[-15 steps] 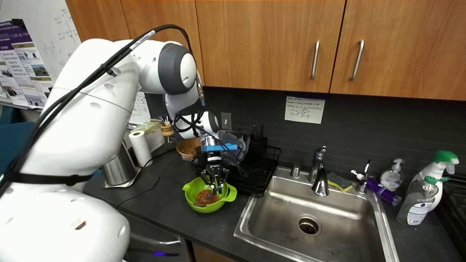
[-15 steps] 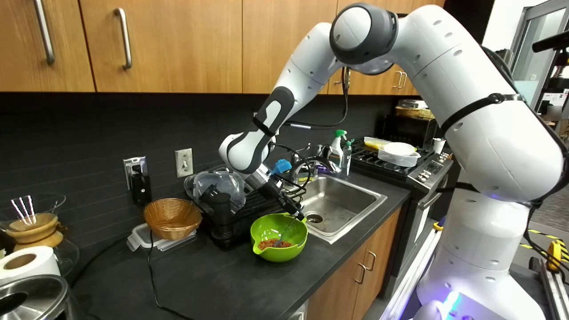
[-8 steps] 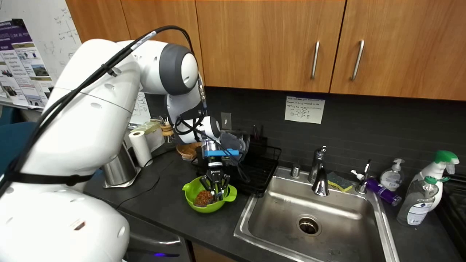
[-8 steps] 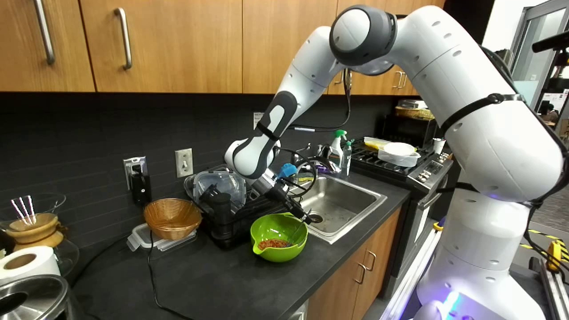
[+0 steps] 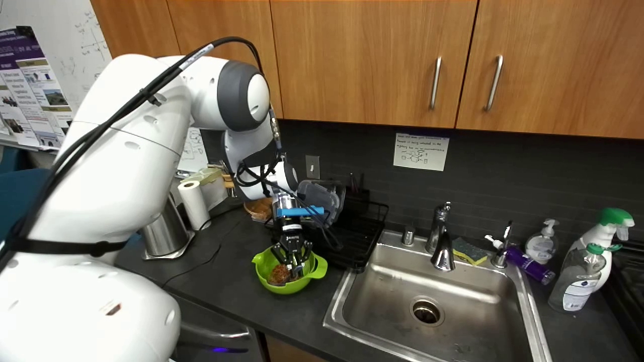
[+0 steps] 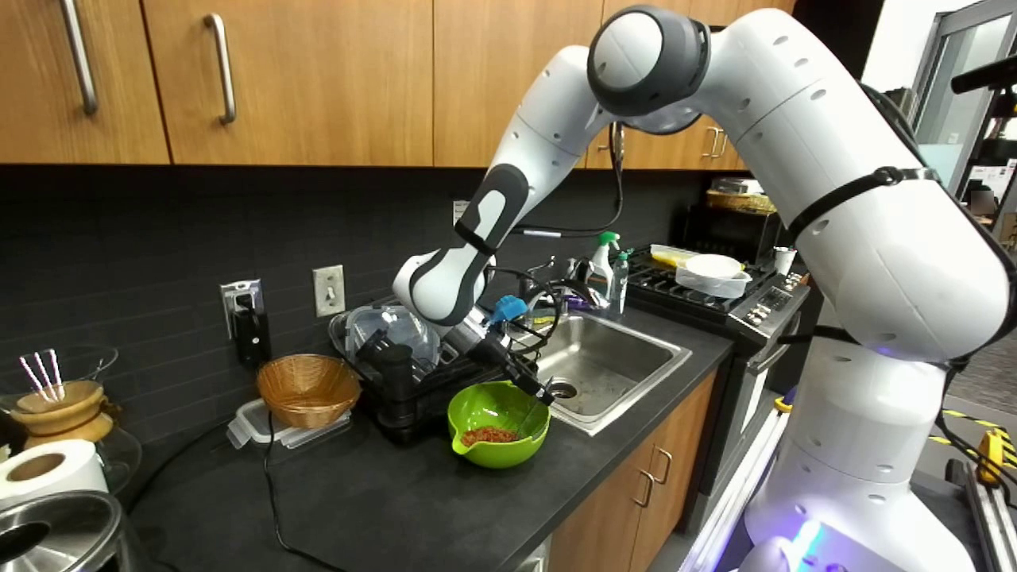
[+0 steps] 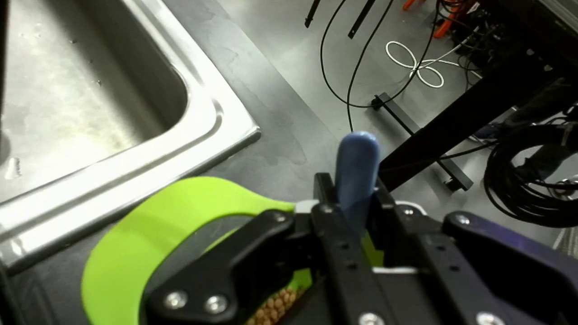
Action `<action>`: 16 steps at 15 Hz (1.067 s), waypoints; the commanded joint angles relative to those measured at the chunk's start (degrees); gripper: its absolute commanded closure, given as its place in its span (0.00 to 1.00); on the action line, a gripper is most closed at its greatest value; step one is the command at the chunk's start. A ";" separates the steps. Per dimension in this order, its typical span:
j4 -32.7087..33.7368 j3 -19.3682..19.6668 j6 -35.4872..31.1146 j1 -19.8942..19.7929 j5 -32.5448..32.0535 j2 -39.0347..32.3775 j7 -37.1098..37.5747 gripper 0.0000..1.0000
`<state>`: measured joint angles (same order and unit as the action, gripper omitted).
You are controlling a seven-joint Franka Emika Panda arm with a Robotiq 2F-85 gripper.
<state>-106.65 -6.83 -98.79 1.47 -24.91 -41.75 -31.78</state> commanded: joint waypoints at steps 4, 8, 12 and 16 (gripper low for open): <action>1.72 -0.03 -2.30 0.59 -0.19 1.21 -0.47 0.95; 0.95 0.75 -5.40 -1.35 0.60 1.66 -0.51 0.95; -1.66 1.11 -10.28 -3.86 1.34 2.37 -0.92 0.95; -5.28 0.85 -15.44 -4.68 0.97 4.57 -1.82 0.95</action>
<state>-107.39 -6.09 -108.93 -2.68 -24.32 -40.58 -32.93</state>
